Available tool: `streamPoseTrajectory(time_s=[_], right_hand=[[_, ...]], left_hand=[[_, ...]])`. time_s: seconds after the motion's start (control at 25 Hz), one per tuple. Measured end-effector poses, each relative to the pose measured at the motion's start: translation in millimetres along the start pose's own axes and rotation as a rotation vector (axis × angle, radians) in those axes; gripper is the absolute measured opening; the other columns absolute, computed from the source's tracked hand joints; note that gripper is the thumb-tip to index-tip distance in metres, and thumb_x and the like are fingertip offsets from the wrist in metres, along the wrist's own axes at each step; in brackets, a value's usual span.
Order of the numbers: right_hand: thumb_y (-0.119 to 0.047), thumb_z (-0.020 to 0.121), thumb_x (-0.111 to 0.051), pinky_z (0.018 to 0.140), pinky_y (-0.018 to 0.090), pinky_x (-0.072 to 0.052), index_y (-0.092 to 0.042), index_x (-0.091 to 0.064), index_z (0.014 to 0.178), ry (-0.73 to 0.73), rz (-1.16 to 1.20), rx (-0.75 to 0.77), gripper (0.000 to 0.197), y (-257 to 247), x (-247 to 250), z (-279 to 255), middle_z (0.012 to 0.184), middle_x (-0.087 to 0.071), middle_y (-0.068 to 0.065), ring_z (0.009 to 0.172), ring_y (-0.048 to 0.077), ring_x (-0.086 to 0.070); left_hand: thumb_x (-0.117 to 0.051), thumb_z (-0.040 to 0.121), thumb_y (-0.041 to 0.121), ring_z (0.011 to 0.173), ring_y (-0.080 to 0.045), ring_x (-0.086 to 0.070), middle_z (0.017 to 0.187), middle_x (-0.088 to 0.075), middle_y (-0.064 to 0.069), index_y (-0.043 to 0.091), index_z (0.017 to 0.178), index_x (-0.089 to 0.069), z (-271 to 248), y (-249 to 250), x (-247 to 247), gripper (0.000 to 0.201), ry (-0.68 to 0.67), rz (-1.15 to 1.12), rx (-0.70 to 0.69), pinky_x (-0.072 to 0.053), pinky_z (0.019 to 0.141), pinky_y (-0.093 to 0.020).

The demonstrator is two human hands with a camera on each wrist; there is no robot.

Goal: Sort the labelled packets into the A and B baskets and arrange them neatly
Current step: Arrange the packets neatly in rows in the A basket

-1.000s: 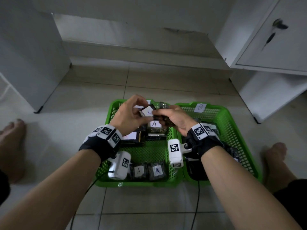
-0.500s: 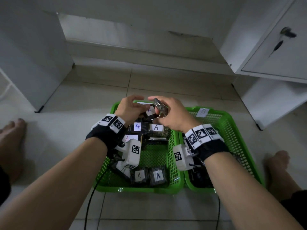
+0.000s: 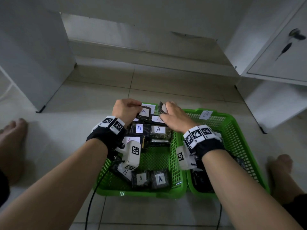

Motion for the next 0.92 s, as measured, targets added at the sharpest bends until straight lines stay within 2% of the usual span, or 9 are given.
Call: streamPoseTrajectory(time_s=[0.12, 0.2, 0.28, 0.36, 0.48, 0.6, 0.68, 0.8, 0.92], right_hand=[[-0.028, 0.1, -0.058, 0.07, 0.033, -0.049, -0.012, -0.037, 0.124, -0.036, -0.147, -0.005, 0.036, 10, -10, 13, 0.107, -0.054, 0.004, 0.086, 0.018, -0.057], [-0.027, 0.094, -0.068, 0.083, 0.038, -0.052, -0.011, -0.043, 0.124, 0.027, -0.246, 0.06, 0.042, 6, -15, 23, 0.109, -0.058, 0.004, 0.096, 0.021, -0.059], [-0.027, 0.087, -0.076, 0.098, 0.04, -0.045, -0.015, -0.057, 0.121, 0.081, -0.336, 0.096, 0.041, 2, -21, 34, 0.118, -0.058, 0.0, 0.112, 0.021, -0.052], [-0.016, 0.081, -0.077, 0.094, 0.037, -0.04, -0.021, -0.066, 0.114, 0.126, -0.368, 0.08, 0.035, -1, -27, 43, 0.115, -0.062, -0.004, 0.112, 0.021, -0.049], [0.003, 0.077, -0.068, 0.08, 0.035, -0.033, -0.022, -0.073, 0.09, 0.2, -0.349, 0.024, 0.028, -1, -35, 53, 0.096, -0.069, -0.006, 0.099, 0.021, -0.049], [0.006, 0.08, -0.068, 0.081, 0.035, -0.038, -0.018, -0.071, 0.074, 0.211, -0.329, -0.005, 0.024, -3, -35, 51, 0.078, -0.064, -0.002, 0.092, 0.025, -0.052], [-0.002, 0.082, -0.075, 0.085, 0.033, -0.041, -0.018, -0.076, 0.088, 0.179, -0.29, 0.001, 0.017, -2, -34, 47, 0.087, -0.063, 0.001, 0.095, 0.025, -0.053], [-0.016, 0.076, -0.086, 0.092, 0.035, -0.048, -0.019, -0.074, 0.112, 0.151, -0.166, -0.005, 0.038, 4, -32, 42, 0.113, -0.066, 0.005, 0.107, 0.026, -0.059], [-0.004, 0.075, -0.077, 0.096, 0.036, -0.053, -0.02, -0.073, 0.118, 0.229, -0.021, 0.069, 0.047, -2, -14, 34, 0.117, -0.071, 0.001, 0.107, 0.02, -0.064]], left_hand=[[-0.074, 0.079, 0.009, 0.082, -0.015, -0.074, 0.087, -0.077, 0.002, 0.019, 0.095, -0.078, 4, -13, 7, 0.019, 0.027, -0.076, 0.073, -0.06, 0.084, -0.035], [-0.074, 0.078, 0.006, 0.083, -0.022, -0.074, 0.086, -0.077, -0.003, 0.017, 0.092, -0.078, 4, -20, 7, 0.019, 0.032, -0.111, 0.102, -0.06, 0.084, -0.039], [-0.075, 0.075, 0.004, 0.085, -0.026, -0.074, 0.084, -0.077, -0.005, 0.017, 0.088, -0.079, 4, -25, 8, 0.019, 0.056, -0.142, 0.109, -0.06, 0.085, -0.042], [-0.074, 0.075, 0.005, 0.084, -0.027, -0.074, 0.085, -0.077, -0.006, 0.016, 0.09, -0.079, 6, -28, 9, 0.02, 0.057, -0.156, 0.105, -0.059, 0.087, -0.04], [-0.073, 0.074, 0.008, 0.081, -0.024, -0.073, 0.086, -0.077, -0.006, 0.017, 0.091, -0.079, 9, -32, 12, 0.021, 0.055, -0.163, 0.098, -0.059, 0.085, -0.037], [-0.07, 0.073, 0.008, 0.084, -0.027, -0.074, 0.083, -0.077, -0.005, 0.021, 0.085, -0.08, 11, -37, 13, 0.02, 0.06, -0.185, 0.116, -0.06, 0.084, -0.043], [-0.068, 0.077, 0.003, 0.085, -0.028, -0.074, 0.085, -0.077, -0.007, 0.018, 0.089, -0.079, 9, -40, 11, 0.022, 0.056, -0.176, 0.127, -0.06, 0.084, -0.043], [-0.067, 0.08, -0.001, 0.088, -0.026, -0.074, 0.09, -0.076, -0.006, 0.015, 0.098, -0.077, 6, -39, 9, 0.026, 0.043, -0.164, 0.115, -0.06, 0.085, -0.04], [-0.071, 0.079, -0.002, 0.087, -0.022, -0.074, 0.092, -0.076, -0.003, 0.011, 0.107, -0.075, 3, -34, 10, 0.031, 0.053, -0.168, 0.095, -0.059, 0.086, -0.038]])
Point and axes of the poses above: each hand's wrist, its own z-axis towards the middle knuckle, its own x-axis out of the back of the hand, y = z × x, the point moved 7 cm from there along z, towards the middle knuckle
